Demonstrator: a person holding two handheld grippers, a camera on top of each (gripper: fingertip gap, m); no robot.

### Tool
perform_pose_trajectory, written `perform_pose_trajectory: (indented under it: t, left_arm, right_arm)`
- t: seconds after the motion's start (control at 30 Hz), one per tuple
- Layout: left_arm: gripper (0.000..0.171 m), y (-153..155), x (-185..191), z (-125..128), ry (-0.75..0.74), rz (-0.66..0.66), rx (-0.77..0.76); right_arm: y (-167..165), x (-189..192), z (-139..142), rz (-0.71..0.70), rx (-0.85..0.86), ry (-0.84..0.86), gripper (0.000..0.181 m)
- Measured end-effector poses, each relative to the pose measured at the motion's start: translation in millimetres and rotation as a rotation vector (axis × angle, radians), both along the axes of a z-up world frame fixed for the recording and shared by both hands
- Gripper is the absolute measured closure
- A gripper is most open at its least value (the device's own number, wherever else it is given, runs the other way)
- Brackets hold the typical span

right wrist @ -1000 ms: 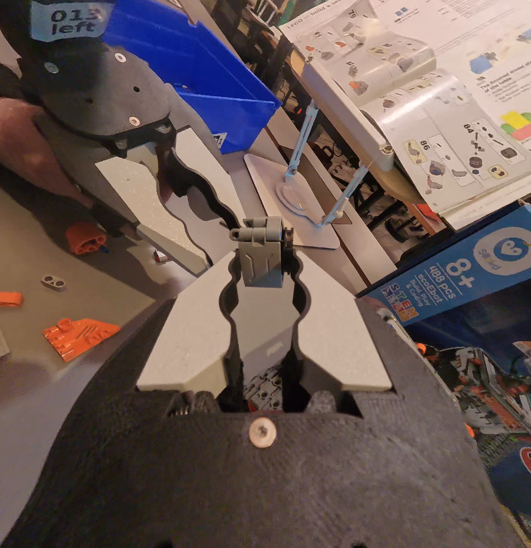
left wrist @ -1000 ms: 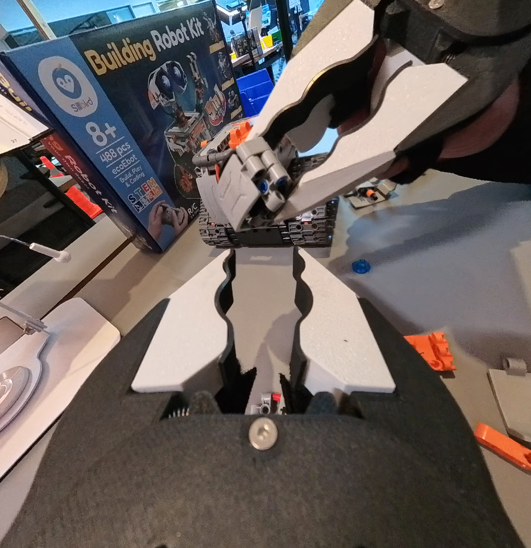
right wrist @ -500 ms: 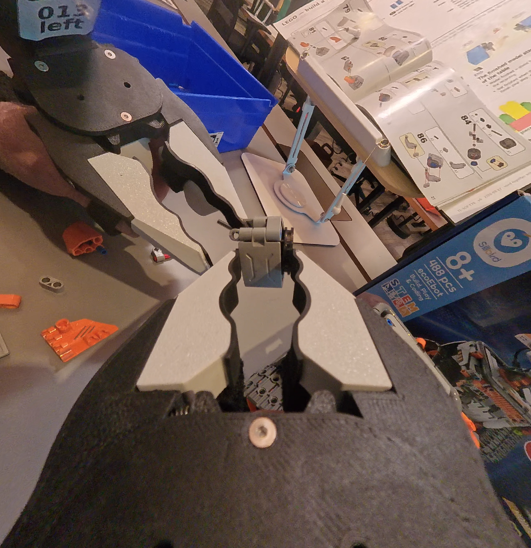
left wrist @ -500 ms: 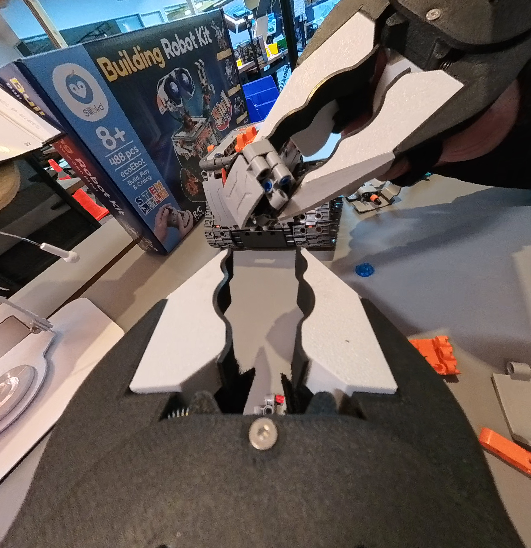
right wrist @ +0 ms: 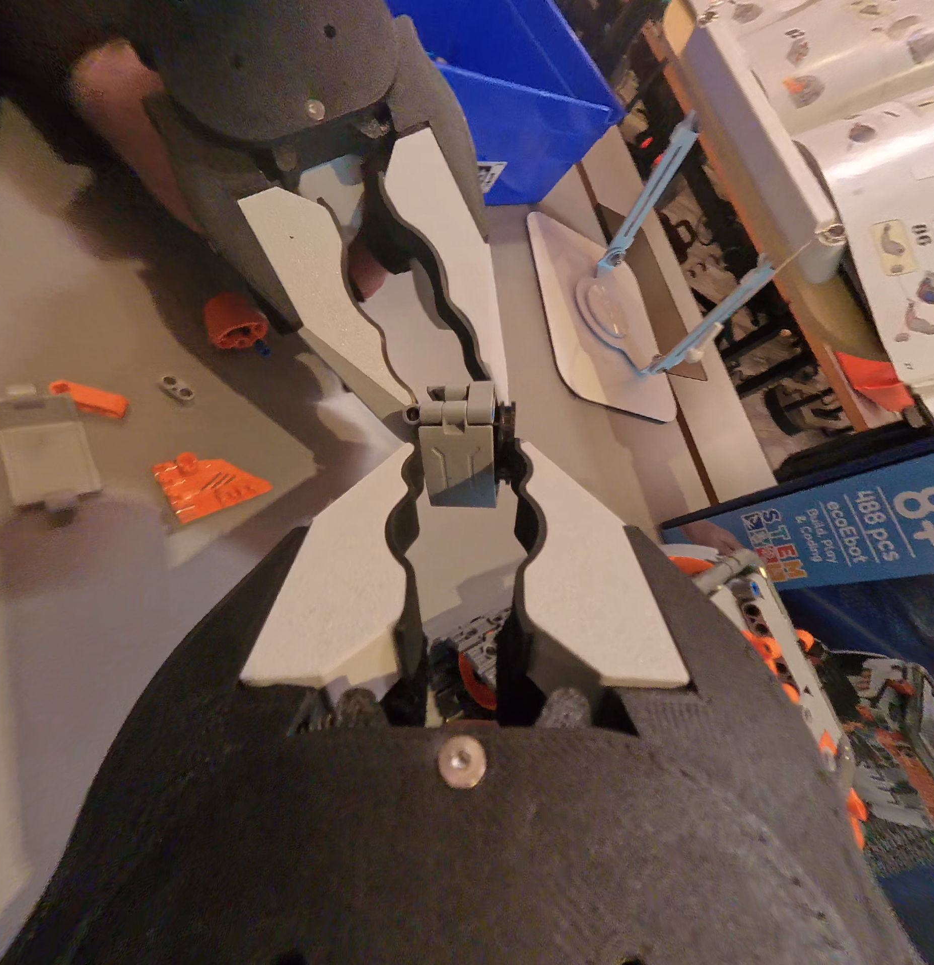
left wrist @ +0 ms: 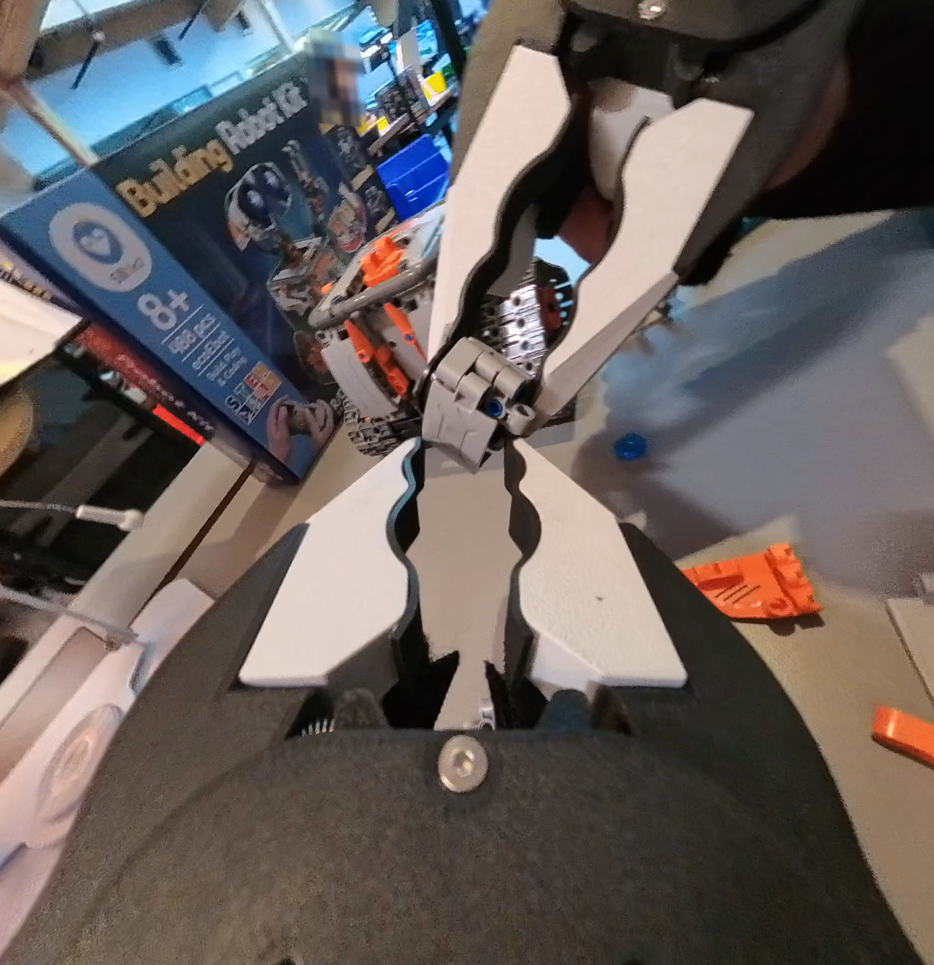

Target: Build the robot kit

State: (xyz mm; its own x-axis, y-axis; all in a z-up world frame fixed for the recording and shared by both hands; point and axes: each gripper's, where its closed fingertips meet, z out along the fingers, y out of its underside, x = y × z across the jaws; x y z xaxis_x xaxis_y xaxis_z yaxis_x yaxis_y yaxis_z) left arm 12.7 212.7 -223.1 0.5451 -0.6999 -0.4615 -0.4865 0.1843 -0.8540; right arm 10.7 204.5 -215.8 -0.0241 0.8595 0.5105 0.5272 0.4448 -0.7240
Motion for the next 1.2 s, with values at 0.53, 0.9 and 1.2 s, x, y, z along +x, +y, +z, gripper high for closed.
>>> perform_pose_trajectory:
  t: [0.53, 0.9, 1.2]
  left_arm:
    - [0.137, -8, 9, -7, -0.015, -0.096, -0.057]
    - [0.144, -22, 18, -10, -0.119, -0.227, -0.215]
    - [0.146, 2, -3, -1, -0.213, -0.086, -0.239]
  right_arm:
    - [-11, 10, -2, 0.091, -0.174, 0.012, 0.150]
    - [-23, 7, -4, 0.162, -0.352, 0.050, 0.150]
    - [-8, 9, 18, 0.080, -0.256, 0.139, 0.149]
